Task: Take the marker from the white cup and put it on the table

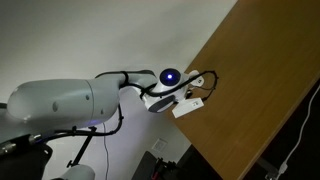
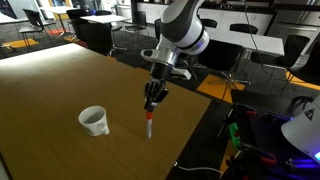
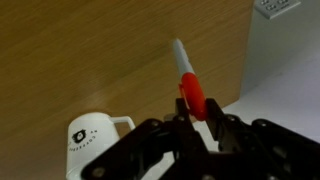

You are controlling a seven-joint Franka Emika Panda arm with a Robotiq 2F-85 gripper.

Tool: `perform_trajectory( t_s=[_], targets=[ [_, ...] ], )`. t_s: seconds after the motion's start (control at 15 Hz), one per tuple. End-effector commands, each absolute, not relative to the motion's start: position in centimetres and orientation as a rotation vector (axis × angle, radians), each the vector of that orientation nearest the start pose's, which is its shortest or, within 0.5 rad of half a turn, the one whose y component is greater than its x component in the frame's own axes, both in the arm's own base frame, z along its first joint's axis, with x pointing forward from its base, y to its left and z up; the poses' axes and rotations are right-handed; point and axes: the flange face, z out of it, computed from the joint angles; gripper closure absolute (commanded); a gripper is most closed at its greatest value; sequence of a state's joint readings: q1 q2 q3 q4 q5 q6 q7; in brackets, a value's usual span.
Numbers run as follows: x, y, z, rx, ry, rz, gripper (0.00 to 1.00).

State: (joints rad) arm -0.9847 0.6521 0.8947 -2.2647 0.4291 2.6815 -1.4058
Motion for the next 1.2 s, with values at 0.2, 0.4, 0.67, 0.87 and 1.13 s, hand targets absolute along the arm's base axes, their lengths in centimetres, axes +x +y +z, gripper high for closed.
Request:
perform_trajectory(
  t_s=[0.2, 0.4, 0.67, 0.87, 1.13],
  targets=[
    [54.6, -4.1, 17.4, -2.348, -0.885, -0.552, 0.24],
    [55.0, -3.9, 17.9, -2.363, -0.872, -0.559, 0.02],
    [55.5, -2.8, 20.1, -2.398, -0.918, -0.589, 0.0],
    [55.8, -1.8, 22.5, -2.412, -0.982, -0.637, 0.0],
    [56.5, -1.4, 22.8, -2.371, -1.029, -0.65, 0.0]
  ],
)
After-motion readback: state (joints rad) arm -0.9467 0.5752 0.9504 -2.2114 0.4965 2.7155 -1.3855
